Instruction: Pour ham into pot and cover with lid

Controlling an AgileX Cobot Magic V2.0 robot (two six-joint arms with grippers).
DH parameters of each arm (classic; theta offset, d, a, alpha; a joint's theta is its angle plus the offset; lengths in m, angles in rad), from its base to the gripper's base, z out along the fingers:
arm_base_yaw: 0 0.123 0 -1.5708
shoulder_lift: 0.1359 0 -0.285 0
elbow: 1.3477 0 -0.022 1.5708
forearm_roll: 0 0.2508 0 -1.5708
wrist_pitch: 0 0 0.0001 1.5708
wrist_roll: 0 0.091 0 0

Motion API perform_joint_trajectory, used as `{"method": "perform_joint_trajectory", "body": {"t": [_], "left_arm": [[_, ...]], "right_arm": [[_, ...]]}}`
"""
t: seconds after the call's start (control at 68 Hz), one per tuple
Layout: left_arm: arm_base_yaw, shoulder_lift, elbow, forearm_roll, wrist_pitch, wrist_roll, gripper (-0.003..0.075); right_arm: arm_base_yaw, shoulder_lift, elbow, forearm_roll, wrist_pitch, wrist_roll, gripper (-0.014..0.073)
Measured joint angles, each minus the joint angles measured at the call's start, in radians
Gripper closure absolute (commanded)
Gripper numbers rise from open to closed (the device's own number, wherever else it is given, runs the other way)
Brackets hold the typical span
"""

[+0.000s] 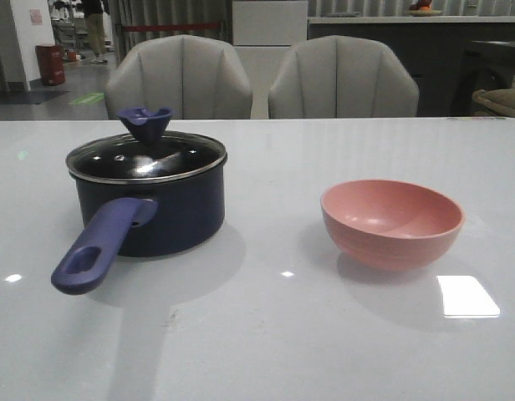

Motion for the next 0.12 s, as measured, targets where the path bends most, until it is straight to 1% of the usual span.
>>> {"method": "perform_joint_trajectory", "body": {"t": [0.118], "left_arm": [[0.0, 0.0, 0.0, 0.0, 0.0, 0.0, 0.0608]], "right_arm": [[0.0, 0.0, 0.0, 0.0, 0.0, 0.0, 0.0447]]}}
